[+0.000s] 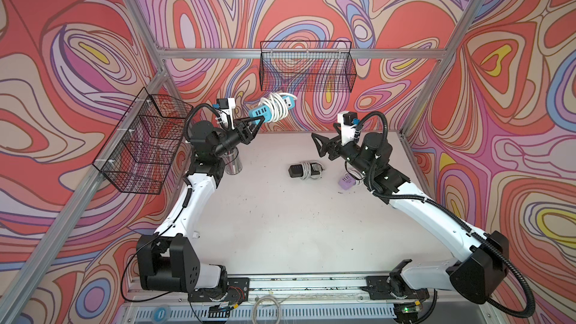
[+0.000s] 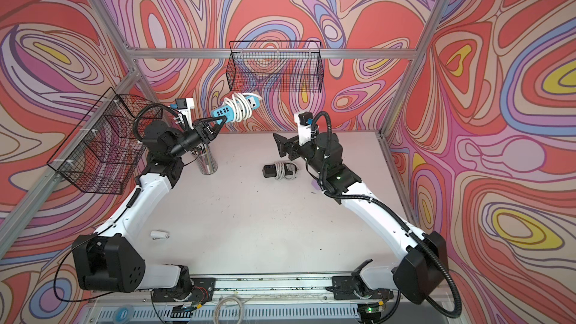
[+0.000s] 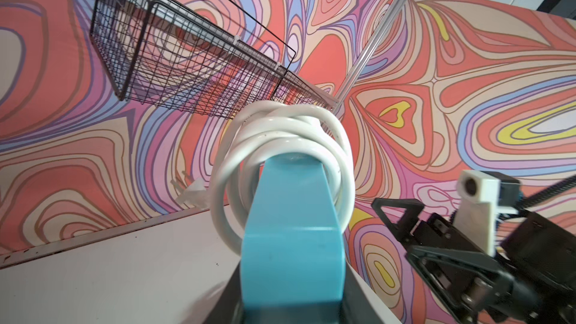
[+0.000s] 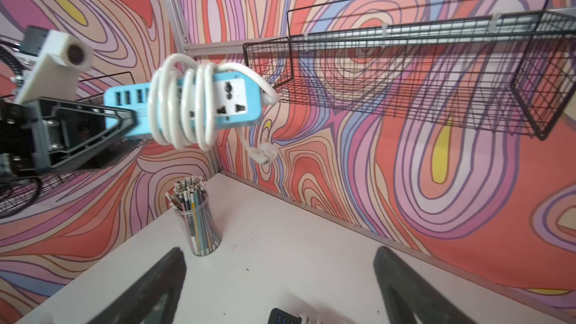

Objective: Unwrap the cord wrapped around the power strip
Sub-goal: Unwrap the power cord from the power strip.

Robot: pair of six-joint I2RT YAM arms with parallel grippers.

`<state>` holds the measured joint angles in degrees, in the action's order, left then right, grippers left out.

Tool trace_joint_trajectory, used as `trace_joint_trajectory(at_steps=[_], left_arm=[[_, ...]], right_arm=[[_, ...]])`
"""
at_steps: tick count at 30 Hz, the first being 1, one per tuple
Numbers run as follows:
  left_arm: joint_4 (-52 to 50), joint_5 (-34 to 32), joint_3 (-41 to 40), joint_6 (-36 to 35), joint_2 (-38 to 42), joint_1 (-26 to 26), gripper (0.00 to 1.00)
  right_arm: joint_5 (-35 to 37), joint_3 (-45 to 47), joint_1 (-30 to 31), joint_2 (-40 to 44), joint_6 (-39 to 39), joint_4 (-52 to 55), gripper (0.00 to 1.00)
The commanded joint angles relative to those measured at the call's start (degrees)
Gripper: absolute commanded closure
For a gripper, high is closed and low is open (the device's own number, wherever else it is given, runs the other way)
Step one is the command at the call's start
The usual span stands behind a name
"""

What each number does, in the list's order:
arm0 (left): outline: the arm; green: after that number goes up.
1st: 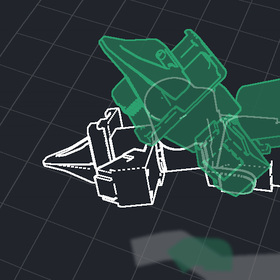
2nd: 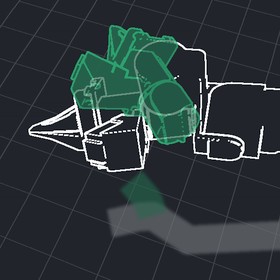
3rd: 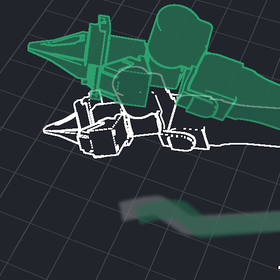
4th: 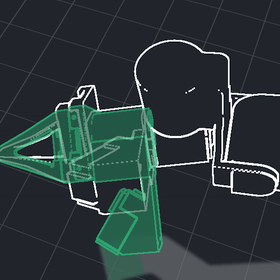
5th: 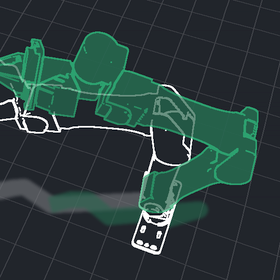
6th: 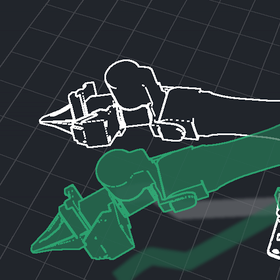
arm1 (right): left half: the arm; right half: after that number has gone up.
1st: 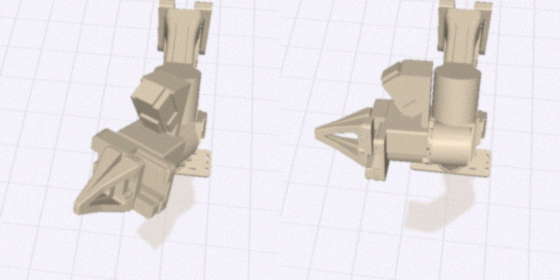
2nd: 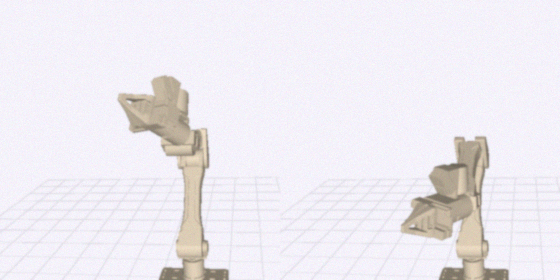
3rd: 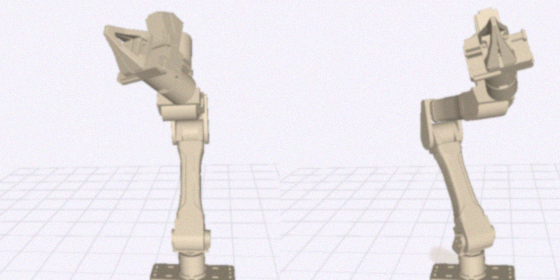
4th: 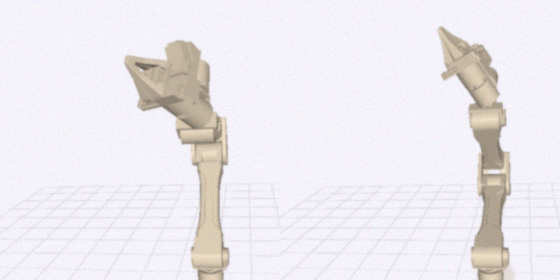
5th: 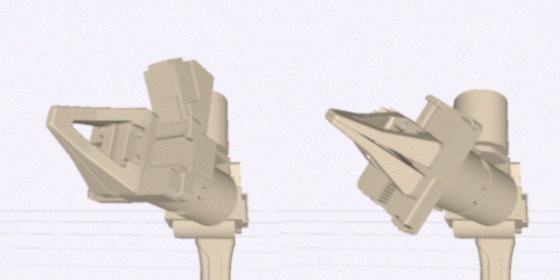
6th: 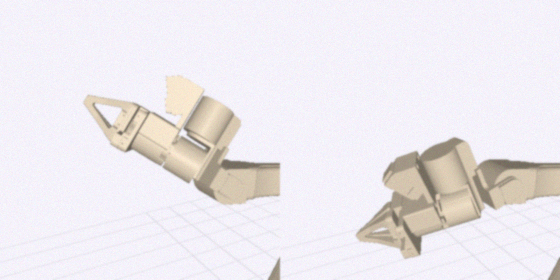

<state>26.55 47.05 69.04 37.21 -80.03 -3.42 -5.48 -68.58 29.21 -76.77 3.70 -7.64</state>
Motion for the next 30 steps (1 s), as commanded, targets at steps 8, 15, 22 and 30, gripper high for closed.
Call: trace_joint_trajectory(at_steps=[8,15,22,30], left_arm=[[11.59,12.88,5.31,6.04,-2.44,-0.18,1.0],[17.4,16.22,6.11,11.31,-3.28,-0.21,1.0],[22.78,17.95,6.68,16.38,-4.55,-1.09,1.0],[27.13,19.3,7.43,20.59,-6.28,-2.96,1.0]], right_arm=[[-23.48,-7.67,-5.69,-5.56,-0.93,4.35,0.02],[-35.3,-6.11,-8.81,-10.59,4.82,-7.36,0.02],[-42.2,-5.63,-8.93,-14.95,9.49,-19.17,0.03],[-43.26,-5.01,-8.98,-17.92,14.01,-31.2,0.05]])
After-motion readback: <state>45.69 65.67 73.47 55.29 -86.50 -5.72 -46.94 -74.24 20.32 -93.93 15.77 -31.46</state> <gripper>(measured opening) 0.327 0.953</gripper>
